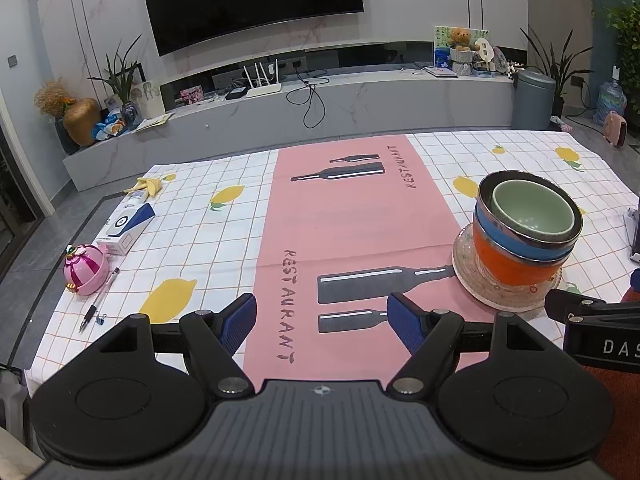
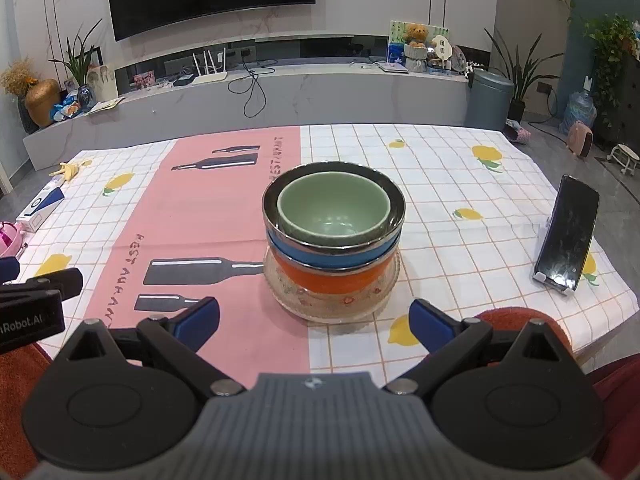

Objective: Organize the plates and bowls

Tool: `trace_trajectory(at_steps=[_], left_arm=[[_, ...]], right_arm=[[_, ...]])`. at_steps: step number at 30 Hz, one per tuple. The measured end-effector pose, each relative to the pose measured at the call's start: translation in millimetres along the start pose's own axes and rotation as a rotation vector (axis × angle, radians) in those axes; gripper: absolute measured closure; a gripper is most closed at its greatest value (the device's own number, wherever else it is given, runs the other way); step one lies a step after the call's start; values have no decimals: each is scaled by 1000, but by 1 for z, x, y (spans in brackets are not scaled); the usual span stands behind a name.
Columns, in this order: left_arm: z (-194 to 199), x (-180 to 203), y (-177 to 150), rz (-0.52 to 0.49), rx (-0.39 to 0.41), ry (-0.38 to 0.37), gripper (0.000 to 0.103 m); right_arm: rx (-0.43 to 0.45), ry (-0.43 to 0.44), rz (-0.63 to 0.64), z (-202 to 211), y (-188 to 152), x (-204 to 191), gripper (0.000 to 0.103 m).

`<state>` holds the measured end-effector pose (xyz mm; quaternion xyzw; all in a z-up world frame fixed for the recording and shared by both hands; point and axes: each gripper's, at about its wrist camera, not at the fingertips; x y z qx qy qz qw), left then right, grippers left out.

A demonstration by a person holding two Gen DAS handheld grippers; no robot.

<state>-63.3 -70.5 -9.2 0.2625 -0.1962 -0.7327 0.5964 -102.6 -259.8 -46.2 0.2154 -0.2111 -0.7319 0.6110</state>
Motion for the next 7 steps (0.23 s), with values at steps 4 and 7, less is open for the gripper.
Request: trace_trajectory(at_steps=[4, 7], left_arm=[[0, -1, -1, 4, -2, -10, 16], [-1, -3, -1, 7, -3, -10, 16]], right_arm=[[-10, 2, -4, -2, 0, 1, 4], [-14, 3, -4, -3, 1, 1, 4]])
Point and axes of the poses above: each gripper's, at about its wrist camera, not at the fingertips, and z roughly against the way its jaws point, x to its right, y to its top, and after that the axes turned 10 degrees about -x, right-handed
